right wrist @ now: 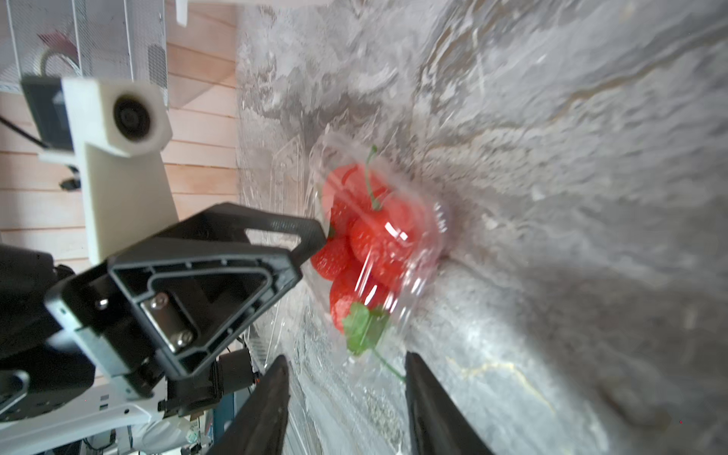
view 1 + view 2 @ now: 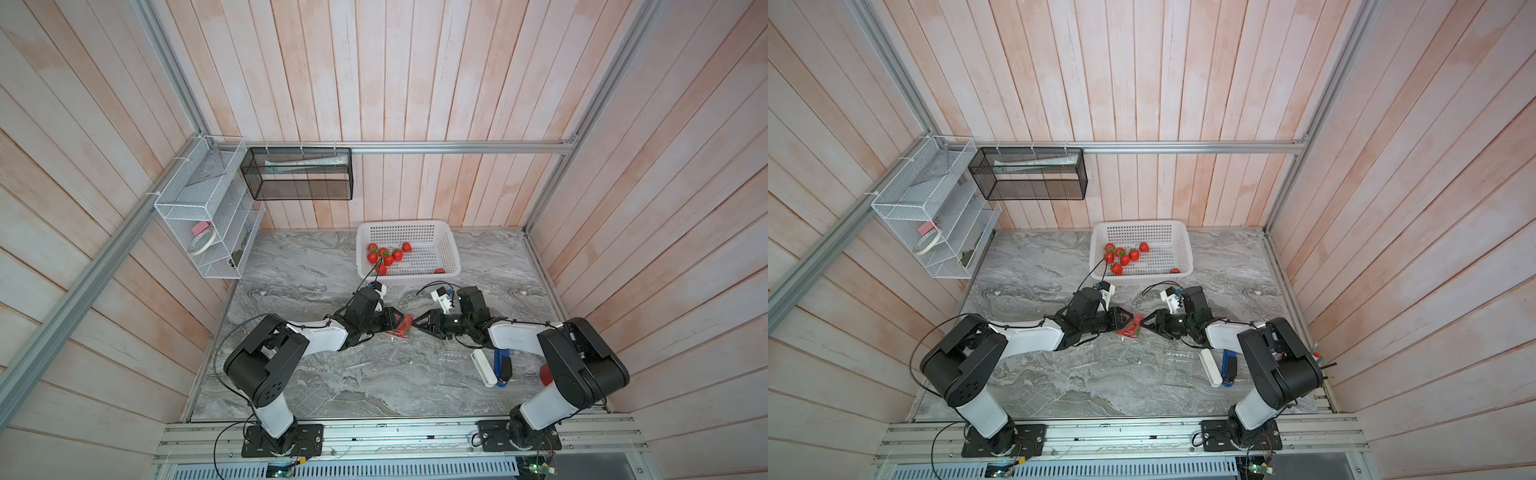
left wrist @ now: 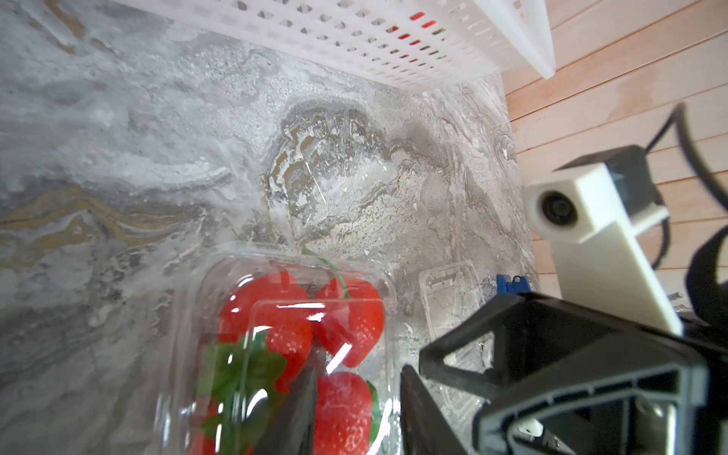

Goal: Pack strawberries into containers
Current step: Close the packing box at the center of the board.

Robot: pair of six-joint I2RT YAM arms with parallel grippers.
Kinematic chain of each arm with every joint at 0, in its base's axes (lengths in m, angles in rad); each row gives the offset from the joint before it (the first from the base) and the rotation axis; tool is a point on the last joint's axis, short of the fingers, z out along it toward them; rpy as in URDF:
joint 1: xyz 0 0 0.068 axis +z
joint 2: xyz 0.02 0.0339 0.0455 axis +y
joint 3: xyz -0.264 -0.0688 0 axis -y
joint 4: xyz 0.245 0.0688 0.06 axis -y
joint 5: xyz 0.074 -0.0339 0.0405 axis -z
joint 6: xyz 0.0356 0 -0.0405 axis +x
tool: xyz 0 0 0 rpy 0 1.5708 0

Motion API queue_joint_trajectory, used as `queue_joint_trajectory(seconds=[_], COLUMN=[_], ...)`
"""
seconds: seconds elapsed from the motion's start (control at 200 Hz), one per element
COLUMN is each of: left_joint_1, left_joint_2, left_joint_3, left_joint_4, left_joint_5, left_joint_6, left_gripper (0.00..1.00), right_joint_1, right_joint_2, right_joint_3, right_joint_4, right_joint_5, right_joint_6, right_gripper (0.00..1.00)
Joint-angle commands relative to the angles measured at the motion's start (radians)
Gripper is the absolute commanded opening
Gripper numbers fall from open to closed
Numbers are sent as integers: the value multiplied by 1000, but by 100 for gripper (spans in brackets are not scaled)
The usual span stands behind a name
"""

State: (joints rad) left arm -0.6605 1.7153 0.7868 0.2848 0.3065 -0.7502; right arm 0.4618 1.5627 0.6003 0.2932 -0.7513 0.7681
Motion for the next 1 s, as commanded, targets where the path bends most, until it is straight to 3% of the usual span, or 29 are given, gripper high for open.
queue_joint_trajectory(seconds=[0.0, 0.34, 0.54, 0.795, 0.995], left_joint_1=[-4, -4, -4, -5, -4], left_joint_2=[24, 14, 15, 11, 7], left_joint_3=[15, -3, -9, -15, -22], left_joint_4=[-41, -26, -11, -5, -1], left_joint_5=[-4, 0, 3, 10, 14], left_joint_6=[24, 33, 32, 29, 25], left_gripper=[38, 38, 38, 38, 38], right_joint_1=[65, 137, 145, 146, 147], right_joint_2=[-38, -48, 26, 103, 130], right_joint_3=[-23, -119, -154, -131, -116], right_joint_4=[-136, 51, 330, 396, 417], right_joint_5=[54, 101, 98, 92, 89], right_joint_6=[-18, 171, 301, 331, 335], right_gripper=[55, 58, 54, 52, 45])
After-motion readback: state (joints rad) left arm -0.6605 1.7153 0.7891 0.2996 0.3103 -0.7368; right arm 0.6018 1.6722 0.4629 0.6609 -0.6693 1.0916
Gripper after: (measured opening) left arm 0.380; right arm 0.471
